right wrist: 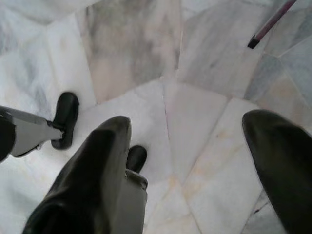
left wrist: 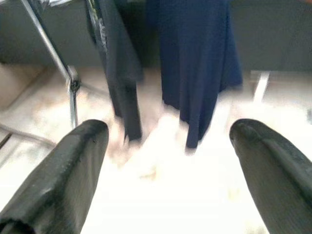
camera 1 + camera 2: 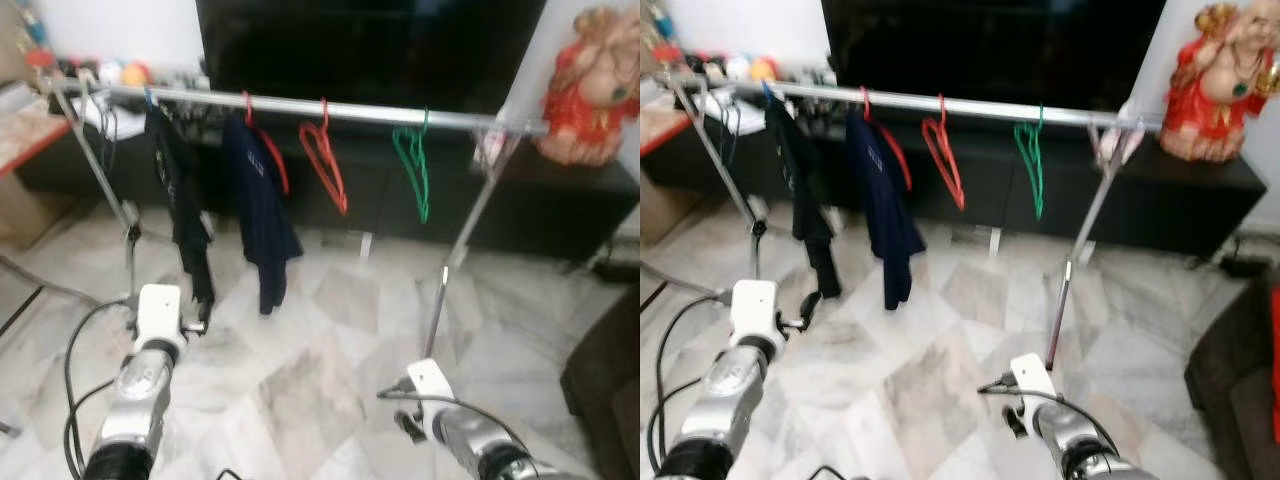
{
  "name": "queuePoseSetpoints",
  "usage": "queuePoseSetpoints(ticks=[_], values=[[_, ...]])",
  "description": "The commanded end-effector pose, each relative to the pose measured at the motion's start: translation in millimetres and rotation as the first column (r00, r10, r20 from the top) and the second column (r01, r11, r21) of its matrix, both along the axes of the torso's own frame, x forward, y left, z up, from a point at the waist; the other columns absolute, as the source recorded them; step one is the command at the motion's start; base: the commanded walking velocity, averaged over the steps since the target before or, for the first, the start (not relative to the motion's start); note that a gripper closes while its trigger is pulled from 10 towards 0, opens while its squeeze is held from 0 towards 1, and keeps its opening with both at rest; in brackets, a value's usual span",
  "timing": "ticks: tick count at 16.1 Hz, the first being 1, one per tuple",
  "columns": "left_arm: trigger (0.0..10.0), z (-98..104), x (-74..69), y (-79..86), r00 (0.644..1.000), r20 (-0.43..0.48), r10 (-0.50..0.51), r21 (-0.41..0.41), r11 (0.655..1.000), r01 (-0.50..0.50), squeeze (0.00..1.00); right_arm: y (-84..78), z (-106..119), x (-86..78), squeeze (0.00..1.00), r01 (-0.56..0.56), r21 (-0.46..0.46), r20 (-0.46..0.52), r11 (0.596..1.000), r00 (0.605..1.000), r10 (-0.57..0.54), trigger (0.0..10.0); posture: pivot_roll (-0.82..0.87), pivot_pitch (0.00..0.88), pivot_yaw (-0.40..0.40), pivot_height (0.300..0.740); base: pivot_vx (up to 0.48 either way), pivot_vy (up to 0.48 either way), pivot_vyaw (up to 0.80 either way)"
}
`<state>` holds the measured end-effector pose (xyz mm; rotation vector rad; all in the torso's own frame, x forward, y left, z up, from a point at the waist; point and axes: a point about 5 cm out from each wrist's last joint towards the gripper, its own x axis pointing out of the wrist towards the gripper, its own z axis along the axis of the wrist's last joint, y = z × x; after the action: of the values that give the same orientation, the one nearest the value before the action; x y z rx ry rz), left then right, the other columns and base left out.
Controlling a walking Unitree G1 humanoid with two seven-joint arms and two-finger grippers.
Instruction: Hang hanger
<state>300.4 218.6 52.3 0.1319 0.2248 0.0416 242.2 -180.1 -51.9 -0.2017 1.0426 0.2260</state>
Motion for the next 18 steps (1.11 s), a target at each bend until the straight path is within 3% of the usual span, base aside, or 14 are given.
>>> queuePoseSetpoints(ticks=[1,5,8,14,18], values=[[10.0,-7.1,4.6,-6.1,0.998,-0.058,-0.022,0.003,1.000,0.022,0.00,-3.4,0.7,0.5,0.00,0.008,-0.008,0.003,1.000,1.000,-0.008,10.0,0.02,0.000,-0.057,0.740,0.000,0.000,0.00],[10.0,-31.2,6.9,-14.9,0.968,-0.249,-0.030,-0.044,0.999,0.019,0.00,-3.3,0.4,0.2,0.00,0.020,-0.008,0.005,1.000,1.000,-0.020,10.0,0.02,0.000,-0.052,0.740,0.000,0.000,0.00],[10.0,-54.1,-4.6,-22.8,0.907,-0.418,-0.049,-0.021,0.999,0.044,0.00,-3.0,-0.3,-0.6,0.00,0.037,-0.007,0.004,0.999,0.999,-0.037,10.0,0.00,0.000,-0.042,0.740,0.000,0.000,0.00],[10.0,-77.9,-24.9,-35.2,0.833,-0.547,-0.082,0.032,0.992,0.118,0.00,-3.2,-2.6,-3.8,0.00,0.062,-0.007,-0.001,0.998,0.998,-0.062,10.0,-0.03,0.000,-0.030,0.740,0.000,0.000,0.00],[10.0,-96.1,-44.3,-52.5,0.785,-0.612,-0.097,0.005,0.992,0.126,0.00,-4.1,-7.0,-10.5,0.00,0.095,-0.005,-0.017,0.995,0.995,-0.095,10.0,-0.05,0.000,-0.030,0.740,0.000,0.000,0.00]])
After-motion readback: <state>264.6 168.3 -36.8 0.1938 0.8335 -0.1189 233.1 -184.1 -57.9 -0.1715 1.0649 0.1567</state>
